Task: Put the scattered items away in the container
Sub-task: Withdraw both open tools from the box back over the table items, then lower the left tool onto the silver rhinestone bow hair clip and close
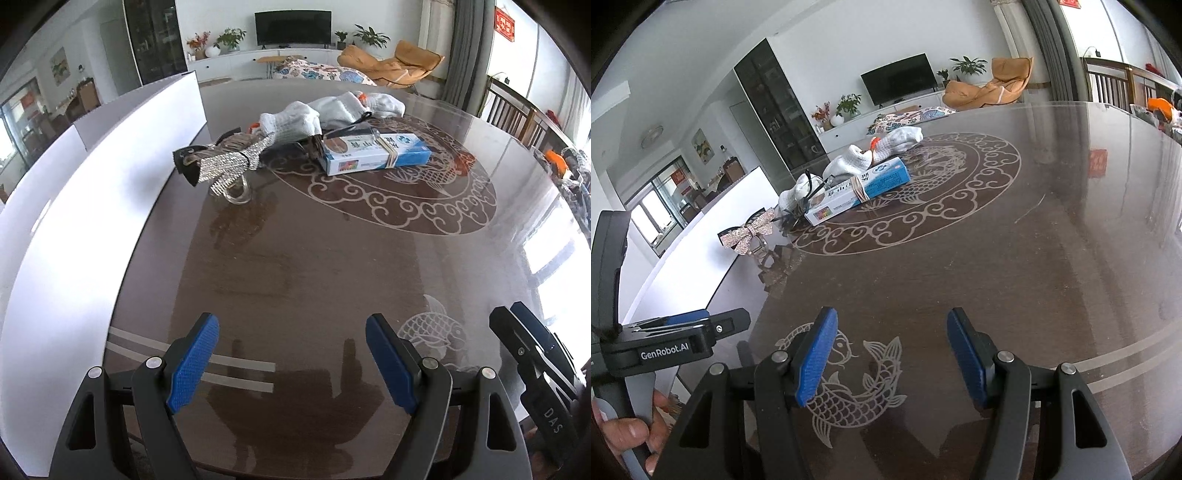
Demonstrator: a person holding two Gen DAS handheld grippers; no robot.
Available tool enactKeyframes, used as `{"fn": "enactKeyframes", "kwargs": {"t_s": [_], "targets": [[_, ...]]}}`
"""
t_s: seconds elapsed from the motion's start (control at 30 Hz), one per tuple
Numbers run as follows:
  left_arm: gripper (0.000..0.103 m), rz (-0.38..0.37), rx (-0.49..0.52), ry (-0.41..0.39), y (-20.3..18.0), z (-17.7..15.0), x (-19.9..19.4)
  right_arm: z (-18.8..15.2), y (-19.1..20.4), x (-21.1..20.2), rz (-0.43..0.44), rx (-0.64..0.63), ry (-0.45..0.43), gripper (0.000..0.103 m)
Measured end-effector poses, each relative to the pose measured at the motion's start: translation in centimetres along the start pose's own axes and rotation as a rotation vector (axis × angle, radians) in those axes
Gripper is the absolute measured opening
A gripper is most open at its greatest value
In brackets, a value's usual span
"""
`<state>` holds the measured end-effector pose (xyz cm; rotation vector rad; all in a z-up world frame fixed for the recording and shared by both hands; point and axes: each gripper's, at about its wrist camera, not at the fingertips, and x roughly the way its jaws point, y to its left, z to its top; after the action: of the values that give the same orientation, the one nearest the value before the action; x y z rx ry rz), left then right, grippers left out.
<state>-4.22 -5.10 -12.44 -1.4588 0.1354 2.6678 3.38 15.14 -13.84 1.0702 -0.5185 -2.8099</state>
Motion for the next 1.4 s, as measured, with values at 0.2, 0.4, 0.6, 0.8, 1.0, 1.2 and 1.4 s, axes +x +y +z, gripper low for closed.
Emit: {"fn": "enactKeyframes", "kwargs": {"t_s": [0.2, 0.4, 0.6, 0.8, 1.0, 1.2, 1.4], "targets": [[0.081, 0.029, 0.027, -0.012, 0.0, 0.3, -0.2, 0.0, 0.0, 0.1, -0.006, -0.005, 0.0, 0.063], [0.081, -0.034, 0.049, -0.003, 1.5, 2.4, -0.4, -0.1, 0.4, -0.1, -0.01, -0.011, 0.001, 0.063], [0.082, -0.235, -0.071, 0.048, 7.5, 8.6, -0.9, -0.1, 0.6, 0.0, -0.017, -0.019, 0.001, 0.063], [0.082, -0.24, -0.011, 0.095, 6.5, 11.0, 1.8, 0.0, 0.5, 0.2, -0.011, -0.016, -0.001, 0.064], [0.081, -0.245, 0.048, 0.142, 5.4, 13.5, 4.5, 0.0, 0.2, 0.1, 0.0, -0.011, 0.0, 0.063], [0.093, -0.419, 0.126, 0.215, 3.5, 12.5, 4.4, -0.1, 0.0, 0.1, 0.006, -0.006, -0.003, 0.064], [0.094, -0.506, 0.13, 0.151, 4.4, 11.0, -0.7, 0.0, -0.2, 0.1, 0.014, 0.001, -0.005, 0.063]]}}
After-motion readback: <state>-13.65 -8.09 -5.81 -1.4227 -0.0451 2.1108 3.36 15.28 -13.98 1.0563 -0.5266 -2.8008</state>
